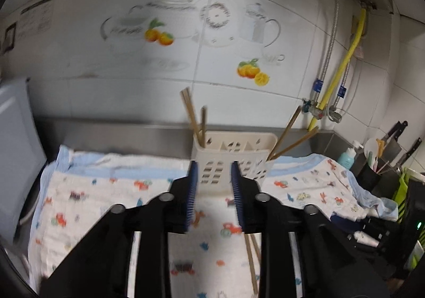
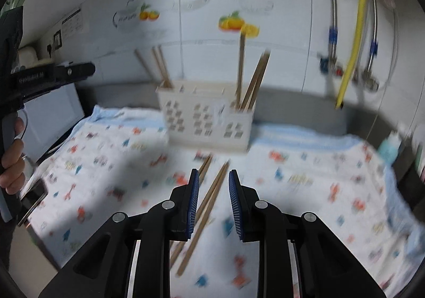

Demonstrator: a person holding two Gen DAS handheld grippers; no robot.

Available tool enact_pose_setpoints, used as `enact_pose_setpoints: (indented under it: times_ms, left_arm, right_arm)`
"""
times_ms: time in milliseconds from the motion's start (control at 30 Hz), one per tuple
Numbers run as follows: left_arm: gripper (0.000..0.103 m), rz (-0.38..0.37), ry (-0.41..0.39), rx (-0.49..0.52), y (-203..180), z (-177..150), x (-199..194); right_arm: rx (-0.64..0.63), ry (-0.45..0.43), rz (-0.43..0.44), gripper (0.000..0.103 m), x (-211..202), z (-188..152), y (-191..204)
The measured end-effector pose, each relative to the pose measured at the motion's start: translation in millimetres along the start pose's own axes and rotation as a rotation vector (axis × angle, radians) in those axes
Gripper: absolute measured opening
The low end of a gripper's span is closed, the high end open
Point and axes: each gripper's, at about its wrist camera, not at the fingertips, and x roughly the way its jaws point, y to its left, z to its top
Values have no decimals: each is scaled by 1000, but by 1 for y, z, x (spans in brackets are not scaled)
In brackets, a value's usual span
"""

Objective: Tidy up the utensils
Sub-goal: 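Move the left tool to the next chopstick while the right tool approaches another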

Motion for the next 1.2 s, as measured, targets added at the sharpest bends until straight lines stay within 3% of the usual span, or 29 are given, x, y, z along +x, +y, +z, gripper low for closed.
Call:
enact_pose_setpoints:
  times_ms: [200,400,1200]
  left_arm:
    - [27,-2,41,-57,19,-29,-7]
    - [31,23,61,-61,29,-51,-11]
    - [31,41,126,-83,47,-83,3]
  right_arm:
    - [66,87,11,22,22,-49,13]
    - [149,159,6,15,48,-75,11]
    - [194,227,-46,9,87,-79,17]
